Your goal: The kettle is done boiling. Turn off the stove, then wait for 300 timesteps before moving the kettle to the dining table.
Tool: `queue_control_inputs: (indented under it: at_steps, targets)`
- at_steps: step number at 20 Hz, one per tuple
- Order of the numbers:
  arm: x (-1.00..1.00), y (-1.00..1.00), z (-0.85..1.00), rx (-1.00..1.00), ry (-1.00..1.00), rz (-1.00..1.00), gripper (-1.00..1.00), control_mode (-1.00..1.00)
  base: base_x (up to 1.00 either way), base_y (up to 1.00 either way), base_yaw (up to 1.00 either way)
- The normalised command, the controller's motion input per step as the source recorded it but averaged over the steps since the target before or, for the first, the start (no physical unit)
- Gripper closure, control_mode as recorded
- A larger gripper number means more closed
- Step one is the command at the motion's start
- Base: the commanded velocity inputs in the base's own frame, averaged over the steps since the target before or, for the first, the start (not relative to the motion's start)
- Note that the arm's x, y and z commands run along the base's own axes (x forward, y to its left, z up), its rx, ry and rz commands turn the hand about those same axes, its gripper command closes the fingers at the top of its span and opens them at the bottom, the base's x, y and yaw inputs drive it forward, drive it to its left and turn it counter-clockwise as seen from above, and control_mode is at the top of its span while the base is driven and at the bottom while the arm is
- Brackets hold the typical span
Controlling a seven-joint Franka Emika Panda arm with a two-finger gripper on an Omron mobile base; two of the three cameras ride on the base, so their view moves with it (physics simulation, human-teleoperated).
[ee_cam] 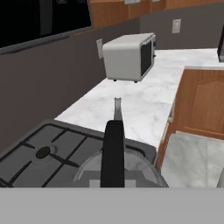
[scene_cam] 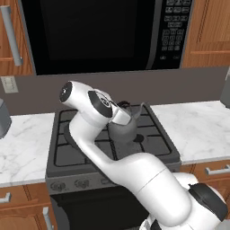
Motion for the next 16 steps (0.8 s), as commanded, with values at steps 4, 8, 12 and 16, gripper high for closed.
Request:
queue_control_inputs:
  at_steps: [4, 8, 12, 16]
  targets:
    - [0.00, 0.00, 0.00, 0.00, 0.00, 0.00, 1.00, 1.00, -0.56, -0.15, -0.13]
    - [0.00, 0.00, 0.00, 0.00, 0.00, 0.00, 1.00, 1.00, -0.49, -0.14, -0.19]
    - [0.00, 0.00, 0.00, 0.00, 0.00, 0.00, 1.00, 1.00, -0.40, -0.15, -0.25]
    - [0.00, 0.00, 0.00, 0.00, 0.00, 0.00, 1.00, 1.00, -0.32, -0.20, -0.30]
